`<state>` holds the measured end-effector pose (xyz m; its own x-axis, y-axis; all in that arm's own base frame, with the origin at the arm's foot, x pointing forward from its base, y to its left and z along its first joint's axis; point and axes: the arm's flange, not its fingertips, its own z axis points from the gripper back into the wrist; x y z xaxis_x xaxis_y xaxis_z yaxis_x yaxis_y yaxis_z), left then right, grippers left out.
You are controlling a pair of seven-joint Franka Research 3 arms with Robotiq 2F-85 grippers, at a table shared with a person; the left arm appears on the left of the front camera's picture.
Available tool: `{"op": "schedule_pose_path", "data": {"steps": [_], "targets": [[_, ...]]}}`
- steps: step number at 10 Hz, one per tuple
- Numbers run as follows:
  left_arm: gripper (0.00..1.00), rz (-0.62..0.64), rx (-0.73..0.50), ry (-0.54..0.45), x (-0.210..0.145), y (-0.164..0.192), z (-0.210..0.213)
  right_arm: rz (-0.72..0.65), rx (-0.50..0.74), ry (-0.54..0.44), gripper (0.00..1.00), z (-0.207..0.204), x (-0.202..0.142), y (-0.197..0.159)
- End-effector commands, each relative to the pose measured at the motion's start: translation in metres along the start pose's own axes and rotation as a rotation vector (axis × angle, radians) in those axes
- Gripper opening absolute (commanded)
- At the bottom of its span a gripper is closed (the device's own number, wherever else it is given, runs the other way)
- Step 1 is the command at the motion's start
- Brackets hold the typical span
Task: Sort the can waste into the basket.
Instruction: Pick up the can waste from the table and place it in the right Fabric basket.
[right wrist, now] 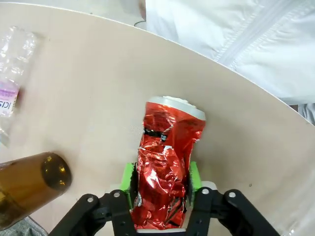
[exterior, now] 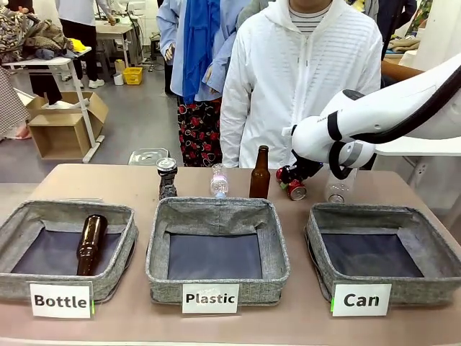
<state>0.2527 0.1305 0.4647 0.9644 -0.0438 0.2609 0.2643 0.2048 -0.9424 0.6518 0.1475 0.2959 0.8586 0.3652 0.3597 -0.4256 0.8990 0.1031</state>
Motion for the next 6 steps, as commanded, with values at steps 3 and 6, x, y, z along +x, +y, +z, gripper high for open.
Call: {"op": "schedule_pose_path", "data": {"steps": [3, 6], "targets": [[1.0, -0.014, -0.001, -0.014, 0.002, -0.003, 0.0, -0.002, -0.006, 0.022, 0.0, -0.002, 0.004, -0.001], [1.0, -0.014, -0.001, -0.014, 0.002, -0.003, 0.0, 0.005, 0.076, -0.017, 0.0, 0.056, 0.001, -0.001]]}}
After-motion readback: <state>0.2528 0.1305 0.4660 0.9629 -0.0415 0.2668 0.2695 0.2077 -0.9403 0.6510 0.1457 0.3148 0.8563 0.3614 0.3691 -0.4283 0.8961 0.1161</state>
